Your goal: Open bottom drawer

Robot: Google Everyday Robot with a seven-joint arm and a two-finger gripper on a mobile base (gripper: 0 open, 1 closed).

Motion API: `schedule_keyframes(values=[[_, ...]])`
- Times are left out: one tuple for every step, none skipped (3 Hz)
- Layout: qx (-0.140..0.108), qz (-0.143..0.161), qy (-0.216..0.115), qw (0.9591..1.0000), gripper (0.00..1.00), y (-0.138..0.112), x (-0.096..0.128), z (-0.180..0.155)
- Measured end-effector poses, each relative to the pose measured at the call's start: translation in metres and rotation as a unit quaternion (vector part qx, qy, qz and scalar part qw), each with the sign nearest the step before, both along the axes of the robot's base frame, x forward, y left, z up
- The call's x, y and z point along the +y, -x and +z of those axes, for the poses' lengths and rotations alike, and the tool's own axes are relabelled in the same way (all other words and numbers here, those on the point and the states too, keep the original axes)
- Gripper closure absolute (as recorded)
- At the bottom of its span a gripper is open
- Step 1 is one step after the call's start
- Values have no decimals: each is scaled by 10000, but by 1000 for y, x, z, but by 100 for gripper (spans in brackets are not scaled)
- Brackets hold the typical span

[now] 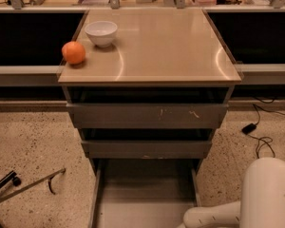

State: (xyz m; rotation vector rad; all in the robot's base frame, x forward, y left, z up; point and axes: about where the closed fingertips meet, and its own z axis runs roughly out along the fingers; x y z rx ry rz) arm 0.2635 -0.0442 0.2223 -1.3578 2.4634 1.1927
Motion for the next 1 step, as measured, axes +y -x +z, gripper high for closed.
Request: schedule_keyframes(values=[[0, 0, 0, 10000, 0, -3, 1, 0]])
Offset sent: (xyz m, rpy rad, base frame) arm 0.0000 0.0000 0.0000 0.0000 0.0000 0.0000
